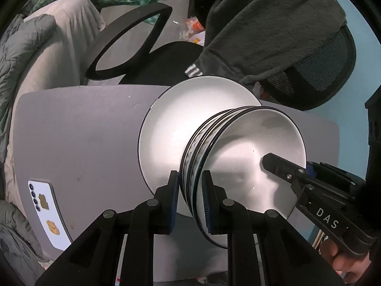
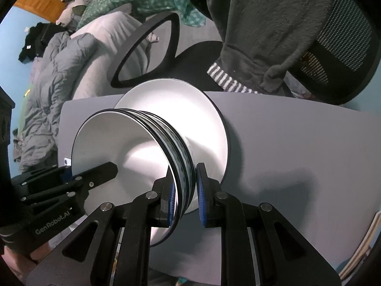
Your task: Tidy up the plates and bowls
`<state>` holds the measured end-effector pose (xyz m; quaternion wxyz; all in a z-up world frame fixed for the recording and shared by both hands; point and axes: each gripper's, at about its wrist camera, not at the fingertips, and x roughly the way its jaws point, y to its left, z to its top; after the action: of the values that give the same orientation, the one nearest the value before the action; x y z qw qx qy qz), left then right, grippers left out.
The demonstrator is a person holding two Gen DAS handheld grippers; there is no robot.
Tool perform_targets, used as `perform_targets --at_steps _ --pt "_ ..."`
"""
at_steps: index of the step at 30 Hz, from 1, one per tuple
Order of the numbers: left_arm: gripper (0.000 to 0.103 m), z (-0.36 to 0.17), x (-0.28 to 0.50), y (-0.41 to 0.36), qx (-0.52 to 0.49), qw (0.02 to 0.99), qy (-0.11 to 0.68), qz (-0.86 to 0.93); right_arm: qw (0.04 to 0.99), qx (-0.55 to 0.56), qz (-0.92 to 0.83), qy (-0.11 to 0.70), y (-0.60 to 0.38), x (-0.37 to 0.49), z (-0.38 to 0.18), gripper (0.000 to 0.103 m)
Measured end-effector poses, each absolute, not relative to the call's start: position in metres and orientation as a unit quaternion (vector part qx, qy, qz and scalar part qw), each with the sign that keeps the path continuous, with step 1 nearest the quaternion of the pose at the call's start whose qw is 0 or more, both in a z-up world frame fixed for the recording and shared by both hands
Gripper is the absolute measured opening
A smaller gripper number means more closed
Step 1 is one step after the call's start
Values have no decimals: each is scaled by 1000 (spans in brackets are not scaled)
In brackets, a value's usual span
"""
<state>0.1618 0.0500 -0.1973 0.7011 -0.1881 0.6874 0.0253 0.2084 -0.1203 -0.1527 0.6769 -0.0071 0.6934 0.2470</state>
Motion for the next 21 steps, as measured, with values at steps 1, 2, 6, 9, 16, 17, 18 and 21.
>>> perform_targets --at_steps 1,2,6,9,16,17,18,21 --pt "18 -198 163 50 -187 701 688 26 676 -7 247 694 -120 209 -154 16" --pt "18 -198 163 50 -187 700 689 26 674 -6 247 696 -120 211 -155 16" --pt "18 -201 166 51 -186 700 689 25 670 -7 246 701 -119 214 -161 16" --pt "18 -200 167 51 -186 700 689 22 671 -1 250 698 -120 218 -160 16" --pt "21 -188 163 43 -140 728 670 41 669 -8 265 694 -115 217 -158 30" --pt "26 -185 161 44 -139 732 666 42 675 -14 263 690 -116 216 -157 32" --pt "28 -181 158 45 -144 738 658 41 681 -22 259 685 -116 215 -154 38" --pt "31 -165 151 49 -138 759 634 51 704 -40 249 664 -120 214 -143 55"
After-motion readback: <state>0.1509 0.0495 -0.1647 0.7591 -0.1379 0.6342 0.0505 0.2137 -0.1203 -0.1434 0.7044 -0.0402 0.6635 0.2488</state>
